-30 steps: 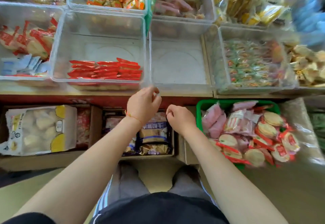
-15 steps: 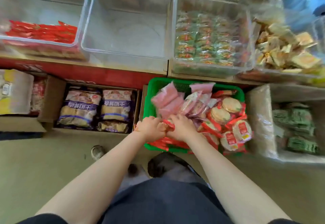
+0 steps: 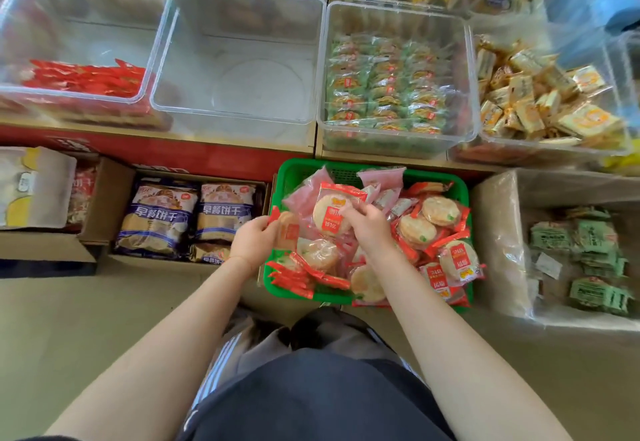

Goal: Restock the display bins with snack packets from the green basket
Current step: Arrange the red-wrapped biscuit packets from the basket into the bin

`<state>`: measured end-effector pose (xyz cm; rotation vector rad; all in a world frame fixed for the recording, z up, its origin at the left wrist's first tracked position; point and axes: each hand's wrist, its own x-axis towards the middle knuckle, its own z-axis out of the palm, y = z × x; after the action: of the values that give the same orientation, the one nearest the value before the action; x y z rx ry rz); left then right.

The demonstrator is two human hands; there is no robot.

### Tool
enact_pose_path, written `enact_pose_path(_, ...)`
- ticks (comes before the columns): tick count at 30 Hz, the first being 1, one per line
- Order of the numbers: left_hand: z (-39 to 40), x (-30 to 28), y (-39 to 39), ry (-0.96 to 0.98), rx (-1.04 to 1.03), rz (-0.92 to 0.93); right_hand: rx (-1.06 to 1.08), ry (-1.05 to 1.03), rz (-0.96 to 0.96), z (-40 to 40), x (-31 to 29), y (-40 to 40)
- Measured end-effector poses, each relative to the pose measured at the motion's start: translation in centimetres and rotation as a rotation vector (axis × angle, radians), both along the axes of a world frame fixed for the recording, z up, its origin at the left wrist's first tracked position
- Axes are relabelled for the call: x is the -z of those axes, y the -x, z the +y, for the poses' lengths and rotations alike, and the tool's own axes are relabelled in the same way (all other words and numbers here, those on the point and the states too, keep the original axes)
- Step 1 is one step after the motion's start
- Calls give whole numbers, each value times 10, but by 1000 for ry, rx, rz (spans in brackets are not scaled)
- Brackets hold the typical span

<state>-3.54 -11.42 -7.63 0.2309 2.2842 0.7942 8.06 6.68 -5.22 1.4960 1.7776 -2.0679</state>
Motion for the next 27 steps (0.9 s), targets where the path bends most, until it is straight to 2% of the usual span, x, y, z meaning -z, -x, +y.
enact_pose_path(2, 3, -8, 9, -103, -166, -71, 139, 233, 59, 2, -1, 3)
enact_pose_path(6, 11, -22, 19, -297, -436, -353, 223, 416, 115, -1, -4, 10)
enact_pose_path(10, 16, -32, 22, -348, -352, -457, 174, 515, 211, -9, -11, 17)
enact_pose_path(13, 12, -41, 25, -360, -304, -493, 131, 476, 237, -20, -19, 31)
enact_pose_path(17, -5, -50, 47, -338, -338, -327, 95, 386, 210, -43, -26, 56)
enact_pose_path(20, -29, -50, 76, -421, -433, -411, 74, 341, 226, -66, -30, 80)
enact_pose_path(23, -65, -47, 111, -491, -397, -421, 46, 286, 220, -96, -30, 109)
enact_pose_path(27, -119, -41, 174, -561, -645, -452, 68, 247, 205, -150, -31, 163)
